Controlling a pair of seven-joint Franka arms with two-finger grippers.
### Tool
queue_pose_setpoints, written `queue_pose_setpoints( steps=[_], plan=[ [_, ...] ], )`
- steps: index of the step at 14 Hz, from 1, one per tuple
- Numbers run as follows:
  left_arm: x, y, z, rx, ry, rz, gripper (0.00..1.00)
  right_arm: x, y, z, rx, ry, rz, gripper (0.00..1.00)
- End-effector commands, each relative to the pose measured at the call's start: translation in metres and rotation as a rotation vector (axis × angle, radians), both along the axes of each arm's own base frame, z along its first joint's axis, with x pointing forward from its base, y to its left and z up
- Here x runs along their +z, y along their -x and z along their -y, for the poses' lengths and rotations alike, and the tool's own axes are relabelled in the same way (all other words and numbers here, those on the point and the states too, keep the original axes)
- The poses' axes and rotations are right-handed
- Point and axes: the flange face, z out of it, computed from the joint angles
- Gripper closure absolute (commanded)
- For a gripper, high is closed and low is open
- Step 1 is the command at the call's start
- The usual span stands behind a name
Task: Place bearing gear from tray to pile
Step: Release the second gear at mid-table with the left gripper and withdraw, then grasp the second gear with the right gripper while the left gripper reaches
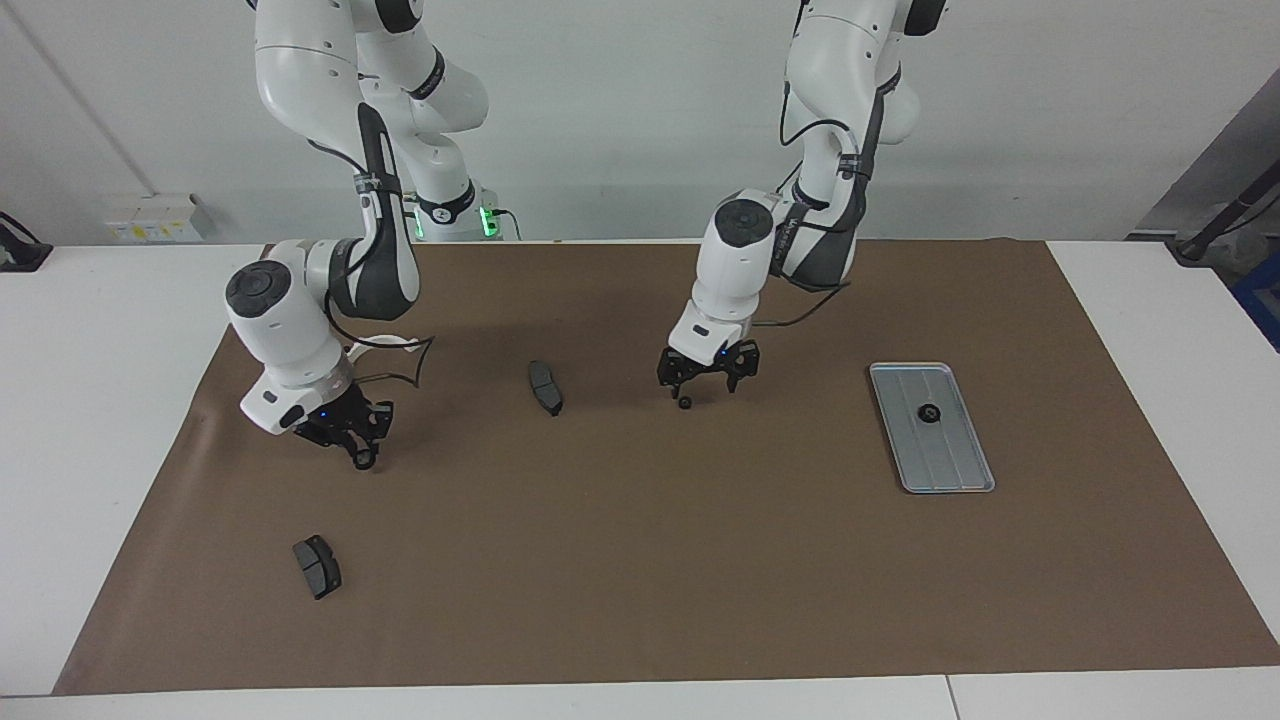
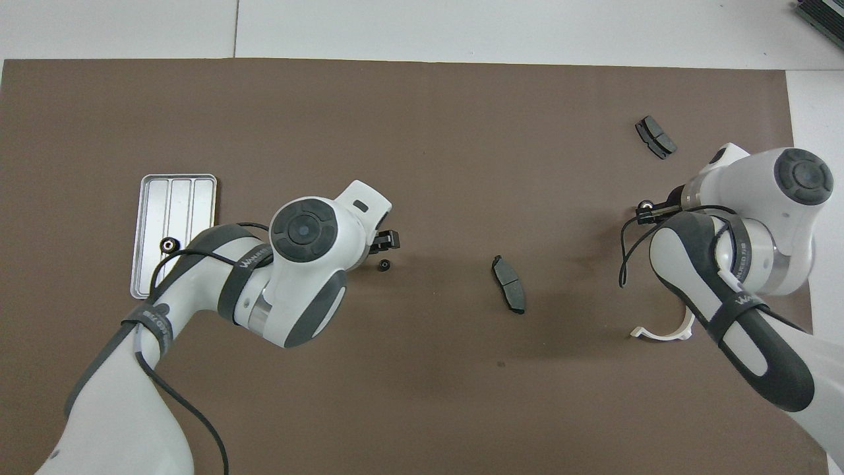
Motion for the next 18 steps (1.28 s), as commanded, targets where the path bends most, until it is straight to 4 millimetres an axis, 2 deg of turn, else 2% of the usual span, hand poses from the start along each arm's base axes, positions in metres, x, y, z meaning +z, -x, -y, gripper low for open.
queue_pose_setpoints(
  steps=[1, 2, 4, 5, 7, 8, 9, 12, 13, 15, 17, 18],
  plan=[
    [0.02, -0.048, -0.103, -0.004, -0.022, -0.002, 0.02, -0.009, 0.004, 0.006, 0.002, -0.019, 0.019, 1.0],
    [0.023, -0.06, -0.141, -0.032, -0.031, -0.015, 0.08, -0.011, 0.004, 0.007, 0.001, -0.018, 0.016, 0.9],
    [0.023, -0.072, -0.204, -0.112, -0.044, -0.035, 0.13, -0.01, 0.003, 0.007, -0.005, -0.019, 0.018, 0.11],
    [0.021, -0.072, -0.223, -0.139, -0.049, -0.044, 0.13, -0.007, 0.001, 0.005, -0.004, -0.019, 0.025, 0.0],
    [0.016, -0.068, -0.259, -0.173, -0.054, -0.058, 0.16, 0.02, -0.006, -0.004, 0.009, -0.021, 0.057, 0.0],
    [0.013, -0.063, -0.269, -0.169, -0.054, -0.07, 0.16, 0.036, -0.008, -0.012, 0.015, -0.026, 0.068, 0.0],
    [0.006, -0.055, -0.278, -0.161, -0.054, -0.081, 0.16, 0.052, -0.01, -0.028, 0.006, -0.04, 0.071, 0.0],
    [-0.01, -0.032, -0.301, -0.119, -0.051, -0.116, 0.16, 0.086, -0.013, -0.112, -0.11, -0.097, 0.047, 0.0],
    [-0.014, -0.027, -0.303, -0.105, -0.052, -0.115, 0.16, 0.095, -0.012, -0.141, -0.148, -0.11, 0.039, 0.0],
    [-0.026, -0.018, -0.317, -0.071, -0.053, -0.089, 0.16, 0.098, 0.006, -0.22, -0.173, -0.139, 0.03, 0.0],
    [-0.032, -0.012, -0.32, -0.022, -0.052, -0.069, 0.16, 0.102, 0.027, -0.281, -0.195, -0.138, 0.047, 0.0],
    [-0.035, -0.011, -0.319, 0.008, -0.051, -0.058, 0.16, 0.102, 0.036, -0.304, -0.192, -0.136, 0.058, 0.0]
  ],
)
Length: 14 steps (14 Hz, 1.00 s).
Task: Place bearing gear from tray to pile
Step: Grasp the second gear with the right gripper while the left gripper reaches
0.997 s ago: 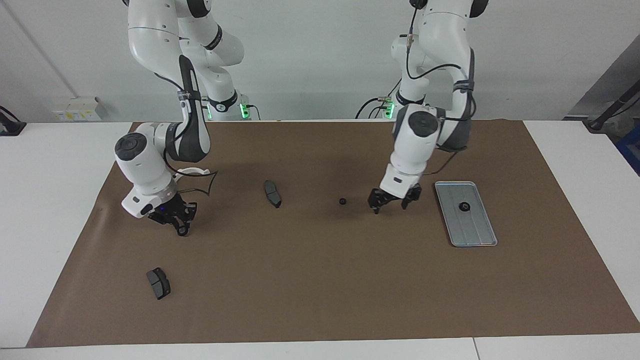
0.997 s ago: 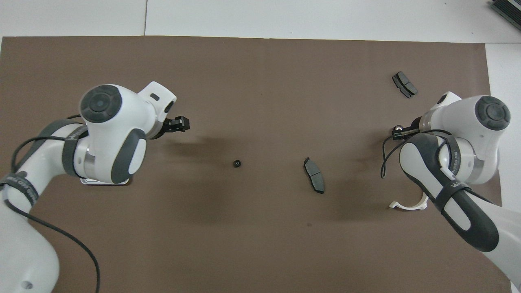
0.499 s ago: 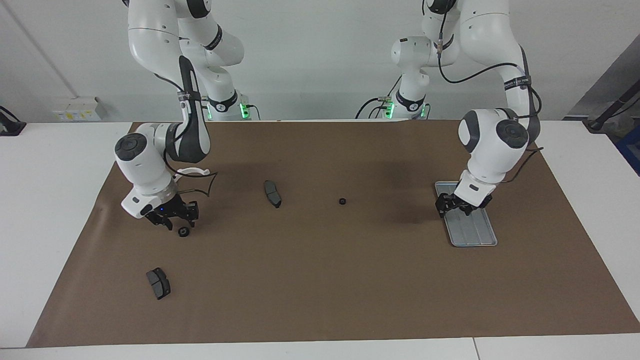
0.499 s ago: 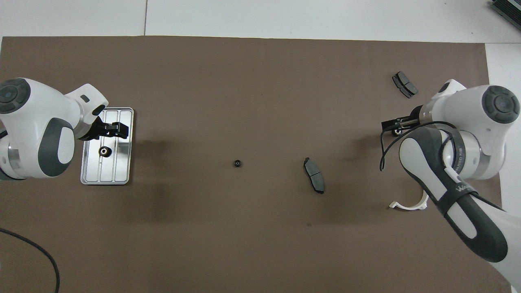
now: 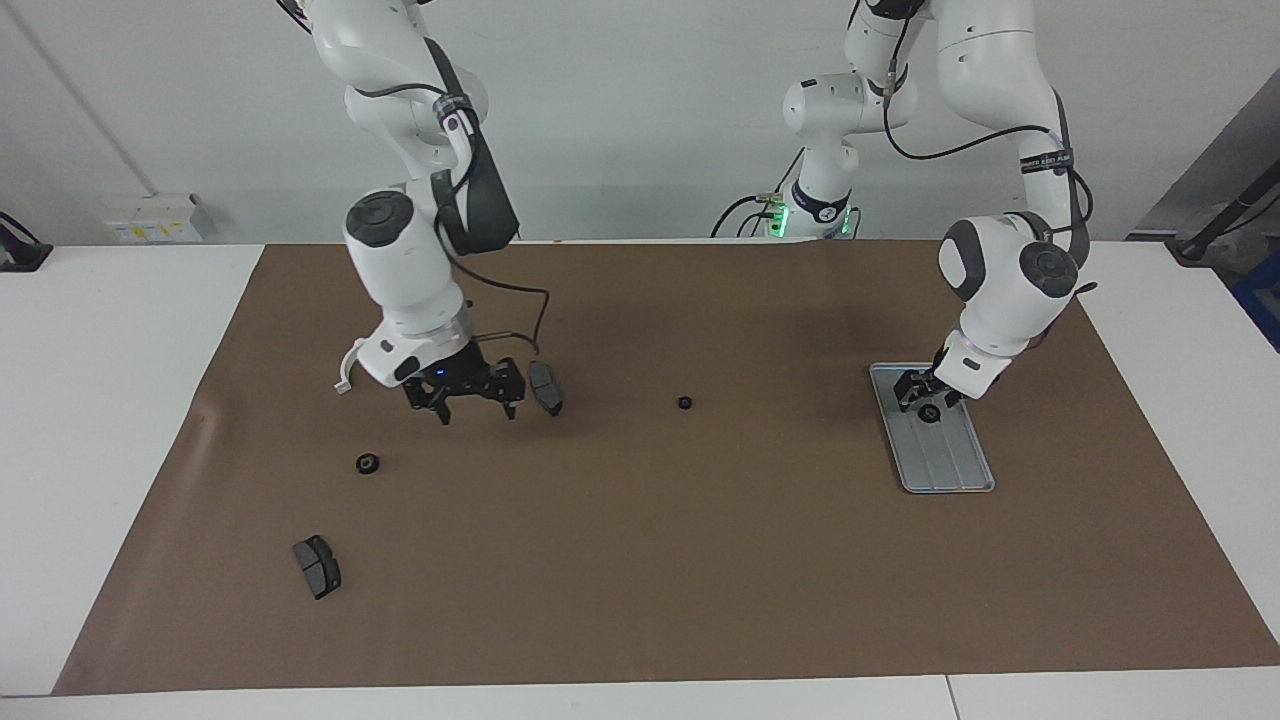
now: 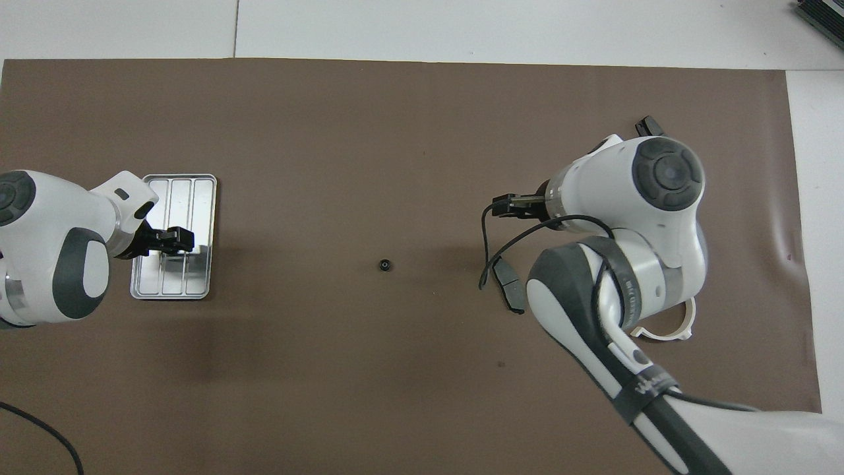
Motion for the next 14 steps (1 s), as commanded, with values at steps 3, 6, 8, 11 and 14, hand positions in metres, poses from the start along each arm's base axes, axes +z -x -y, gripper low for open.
queue_pose_setpoints(
  steps=[3, 6, 8, 11, 14],
  plan=[
    [-0.006, 0.016, 0.004, 0.061, 0.001, 0.066, 0.16, -0.023, 0.032, -0.102, -0.04, 0.01, 0.046, 0.0],
    [-0.006, 0.014, 0.005, 0.058, 0.001, 0.08, 0.21, -0.038, 0.052, -0.169, -0.064, 0.035, 0.089, 0.0],
    [-0.008, 0.014, 0.004, 0.06, 0.001, 0.078, 0.31, -0.058, 0.068, -0.202, -0.057, 0.047, 0.102, 0.0],
    [-0.009, 0.014, 0.002, 0.057, 0.001, 0.078, 0.48, -0.101, 0.073, -0.212, -0.034, 0.103, 0.126, 0.01],
    [-0.009, 0.012, 0.0, 0.054, 0.0, 0.092, 0.58, -0.118, 0.07, -0.224, -0.022, 0.093, 0.111, 0.29]
  ],
)
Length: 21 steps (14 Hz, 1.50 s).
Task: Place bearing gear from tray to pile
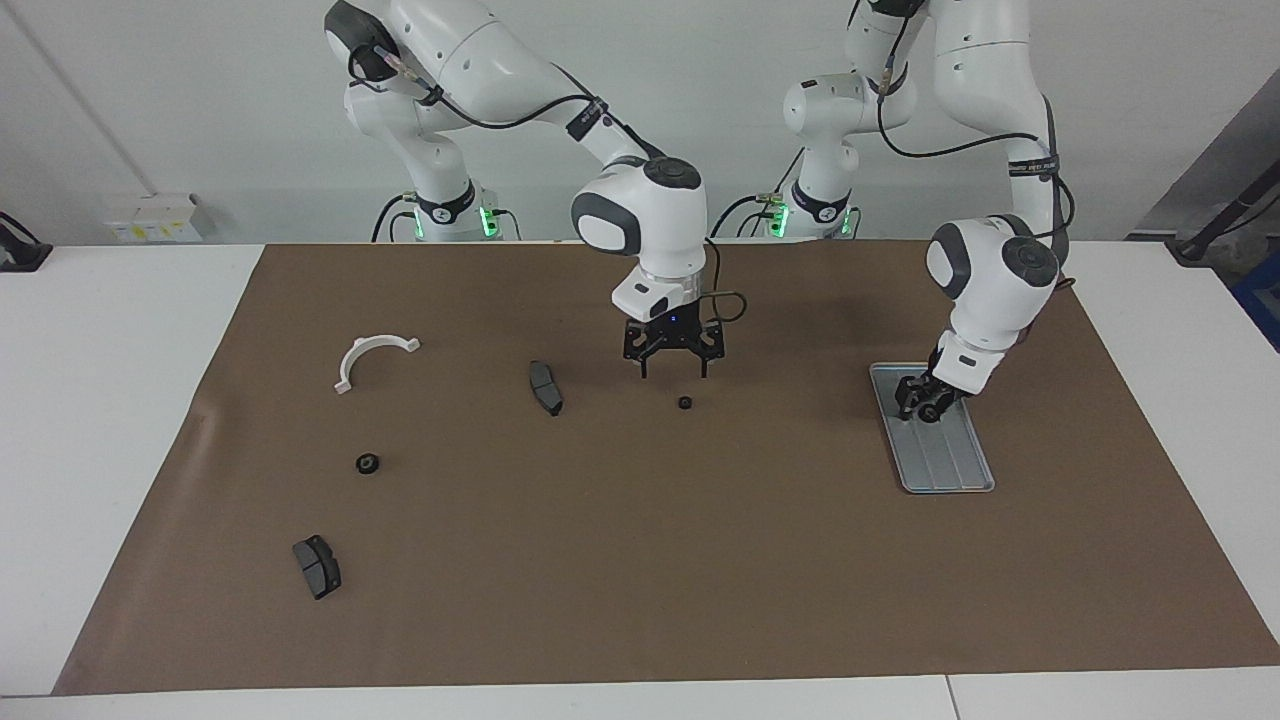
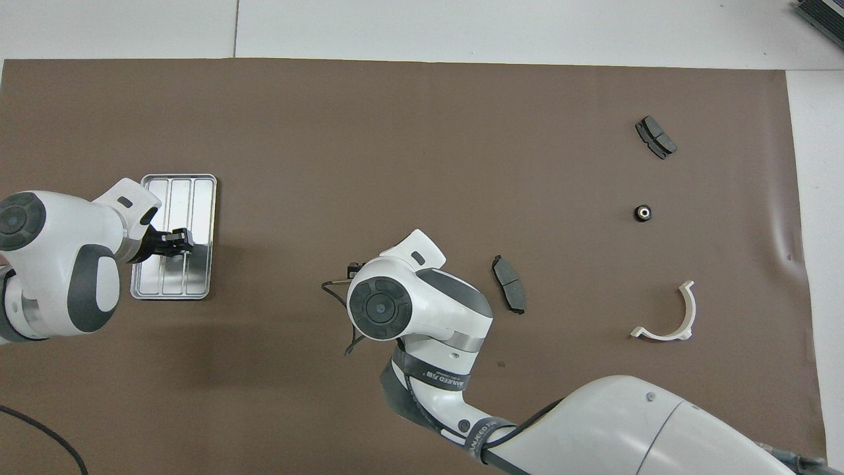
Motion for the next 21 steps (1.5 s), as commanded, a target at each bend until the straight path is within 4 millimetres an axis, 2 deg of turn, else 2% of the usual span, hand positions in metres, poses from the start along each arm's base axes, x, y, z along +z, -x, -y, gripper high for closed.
queue_pose_setpoints(
  steps=[1, 5, 7, 8, 9, 12, 13, 15, 17, 21],
  plan=[
    [0.001, 0.007, -0.004, 0.007, 0.0, 0.023, 0.61, -0.003, -0.008, -0.014, -0.004, -0.025, 0.008, 0.33],
    [0.003, 0.004, -0.005, 0.005, -0.001, 0.031, 0.66, -0.005, -0.008, -0.015, -0.006, -0.029, 0.007, 0.41],
    [0.005, 0.001, -0.006, 0.007, -0.001, 0.037, 0.73, -0.005, -0.007, -0.015, -0.003, -0.03, 0.009, 0.5],
    [0.007, -0.001, -0.005, 0.005, -0.001, 0.042, 0.77, -0.005, -0.007, -0.015, -0.003, -0.032, 0.009, 0.52],
    [0.006, -0.001, -0.006, 0.007, -0.001, 0.042, 0.8, -0.005, -0.007, -0.015, -0.003, -0.03, 0.009, 0.52],
    [0.013, -0.006, -0.004, 0.0, -0.002, 0.046, 1.0, -0.005, -0.007, -0.015, -0.003, -0.033, 0.008, 0.52],
    [0.016, -0.013, 0.001, -0.005, 0.0, 0.043, 1.0, -0.006, -0.005, -0.015, 0.0, -0.029, 0.005, 0.54],
    [0.035, -0.028, 0.004, -0.011, 0.001, 0.028, 1.0, -0.008, -0.003, -0.015, 0.002, -0.026, 0.003, 0.59],
    [0.062, -0.044, 0.01, -0.018, 0.003, 0.022, 1.0, -0.008, -0.003, -0.015, 0.002, -0.026, 0.003, 0.65],
    [0.091, -0.055, 0.051, -0.023, 0.009, 0.019, 1.0, -0.01, -0.001, -0.015, 0.003, -0.022, 0.001, 0.65]
  ],
)
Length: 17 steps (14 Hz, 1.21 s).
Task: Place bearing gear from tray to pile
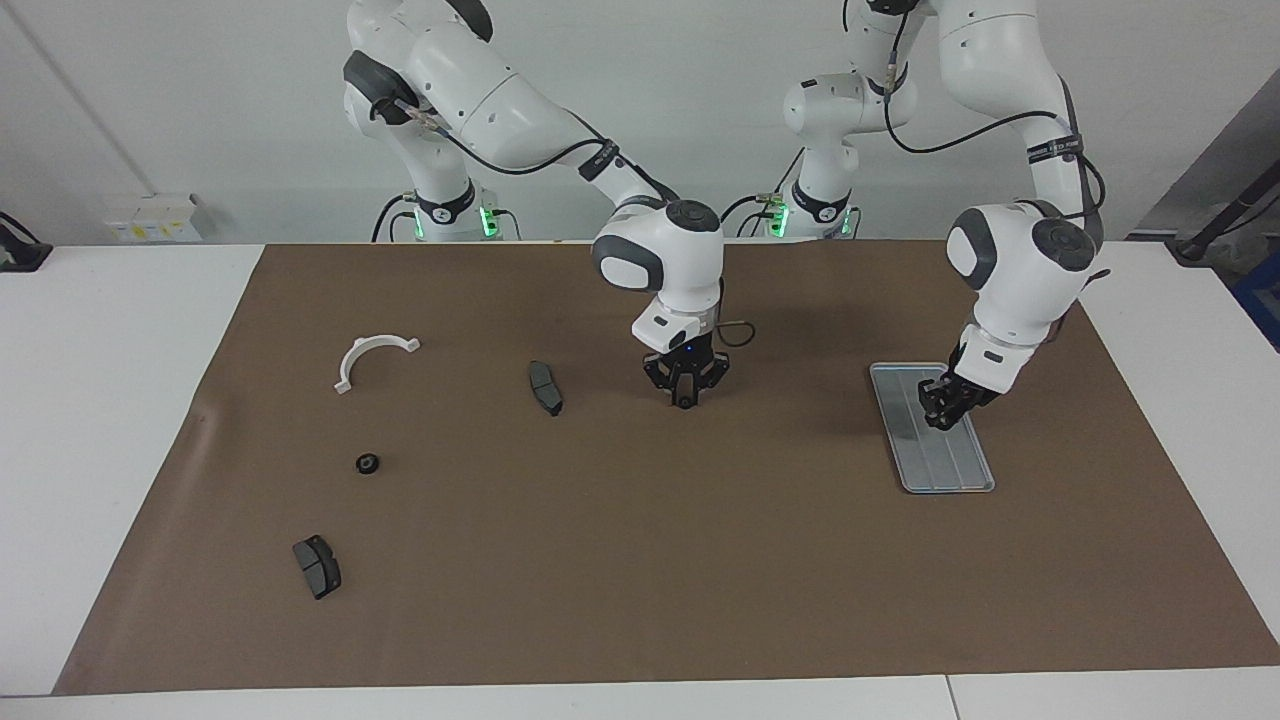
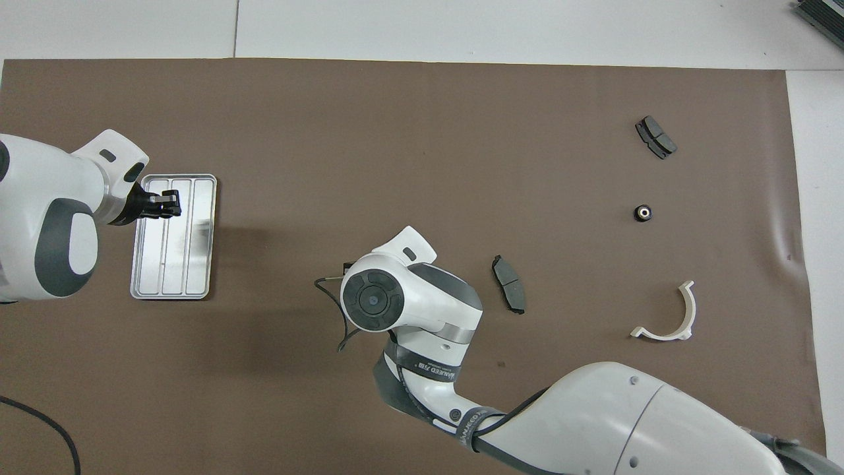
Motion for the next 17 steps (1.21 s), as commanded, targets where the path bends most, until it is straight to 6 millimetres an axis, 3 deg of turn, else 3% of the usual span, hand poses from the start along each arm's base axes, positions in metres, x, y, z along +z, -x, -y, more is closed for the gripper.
queue_pose_setpoints(
  steps=[1, 4, 7, 8, 10, 12, 14, 16, 17],
  plan=[
    [0.01, -0.007, 0.03, 0.036, 0.006, -0.013, 1.0, -0.003, 0.002, -0.003, -0.004, -0.006, 0.01, 0.65],
    [0.014, -0.007, 0.054, 0.058, 0.013, -0.008, 1.0, -0.006, 0.004, -0.003, -0.001, -0.002, 0.007, 0.65],
    [0.015, -0.006, 0.064, 0.068, 0.017, -0.008, 1.0, -0.01, 0.007, -0.002, 0.006, 0.004, 0.004, 0.65],
    [0.015, -0.006, 0.064, 0.068, 0.017, -0.008, 1.0, -0.01, 0.007, -0.001, 0.007, 0.009, 0.006, 0.73],
    [0.015, -0.005, 0.065, 0.066, 0.017, -0.008, 1.0, -0.01, 0.006, -0.001, 0.006, 0.011, 0.008, 1.0],
    [0.015, -0.005, 0.065, 0.066, 0.017, -0.008, 1.0, -0.007, 0.005, 0.0, 0.0, 0.019, 0.008, 1.0],
    [0.015, -0.006, 0.065, 0.066, 0.017, -0.006, 1.0, 0.01, -0.008, 0.004, -0.032, 0.034, 0.021, 1.0],
    [0.015, -0.005, 0.07, 0.069, 0.018, -0.007, 1.0, 0.049, -0.018, 0.019, -0.064, 0.042, 0.055, 1.0],
    [0.015, -0.003, 0.083, 0.063, 0.02, -0.004, 1.0, 0.066, -0.026, 0.033, -0.097, 0.03, 0.055, 1.0]
  ],
)
